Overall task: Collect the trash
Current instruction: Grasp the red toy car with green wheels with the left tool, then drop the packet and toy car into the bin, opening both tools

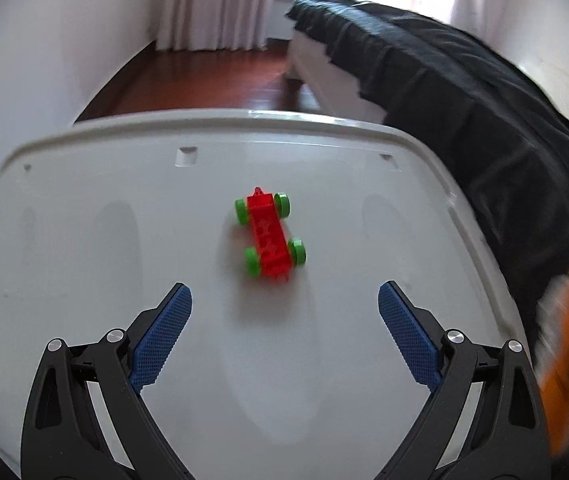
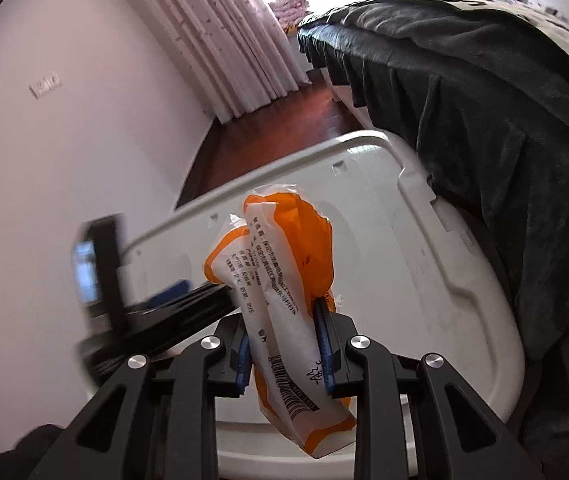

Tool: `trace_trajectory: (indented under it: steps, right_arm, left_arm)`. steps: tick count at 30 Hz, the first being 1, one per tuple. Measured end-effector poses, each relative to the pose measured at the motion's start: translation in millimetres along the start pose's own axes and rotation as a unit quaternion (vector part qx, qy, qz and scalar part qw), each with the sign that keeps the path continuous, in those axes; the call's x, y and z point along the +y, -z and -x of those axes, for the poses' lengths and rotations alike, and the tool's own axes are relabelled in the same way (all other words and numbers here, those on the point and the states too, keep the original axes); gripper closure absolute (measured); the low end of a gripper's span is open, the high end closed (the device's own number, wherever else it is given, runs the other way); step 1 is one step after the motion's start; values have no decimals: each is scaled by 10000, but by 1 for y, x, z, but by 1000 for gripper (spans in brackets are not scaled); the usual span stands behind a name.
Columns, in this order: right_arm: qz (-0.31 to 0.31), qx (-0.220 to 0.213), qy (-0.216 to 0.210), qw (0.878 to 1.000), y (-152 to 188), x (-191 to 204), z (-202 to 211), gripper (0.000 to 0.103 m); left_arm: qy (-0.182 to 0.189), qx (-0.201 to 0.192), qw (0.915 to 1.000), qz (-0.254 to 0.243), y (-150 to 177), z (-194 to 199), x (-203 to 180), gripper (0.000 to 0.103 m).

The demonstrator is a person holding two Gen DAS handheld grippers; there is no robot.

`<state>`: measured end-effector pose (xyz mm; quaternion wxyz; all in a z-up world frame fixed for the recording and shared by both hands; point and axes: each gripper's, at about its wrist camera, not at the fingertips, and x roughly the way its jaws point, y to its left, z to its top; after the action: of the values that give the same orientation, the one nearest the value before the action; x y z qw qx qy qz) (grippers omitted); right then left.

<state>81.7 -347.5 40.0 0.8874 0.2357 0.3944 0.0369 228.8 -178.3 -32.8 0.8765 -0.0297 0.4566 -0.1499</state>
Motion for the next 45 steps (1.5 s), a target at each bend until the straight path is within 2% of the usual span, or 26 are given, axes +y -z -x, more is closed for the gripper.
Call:
trace_trajectory:
  steps: [5,9,10,12,13,22,27,31,38,42,45]
  right_arm:
    - [-105,-34,-32,9999,1,-10,10,76]
    - [-281,-36,-185,9994,-4,-18,12,76]
    - [-285,-48,-188,9994,-4,-19,13,75]
    - [-290,-58,-220,9993,-5,-19,14,75]
    - [-301,-48,-243,9992,-5,-18,13,75]
    - [-369,-4,-206,9991,-7,-20,8,74]
    - [-335,71,-194,9992,-8,-16,0,74]
    - [-235,137,-205,9994,-10,-6,-8,74]
    - [52,346,-197,9992,-4,15,-27,74]
    - [200,463,-264,9984,6,29,-36,74]
    - [382,490,-304,9976,20,43,-39,74]
  left_arm:
    - [-462,101,9984,307,-9,-37,-6,11]
    - [-886,42,9960,108,-10,-52,-13,13]
    - [-961,66,9953,29,-12,-54,-15,19]
    - [-793,6,9969,-6,-14,-53,-16,51]
    - [-745,-1,9972,-25,-15,-53,-15,63]
    - [3,-60,9998,202,-5,-37,7,64]
    - [31,-199,9997,156,2,-14,21,64]
    - [153,-417,9988,181,1,23,33,64]
    - [-37,-677,9977,17,28,110,54,64]
    - [-185,-664,9976,44,60,152,69,64]
    - [-435,-641,9970,80,91,182,80,64]
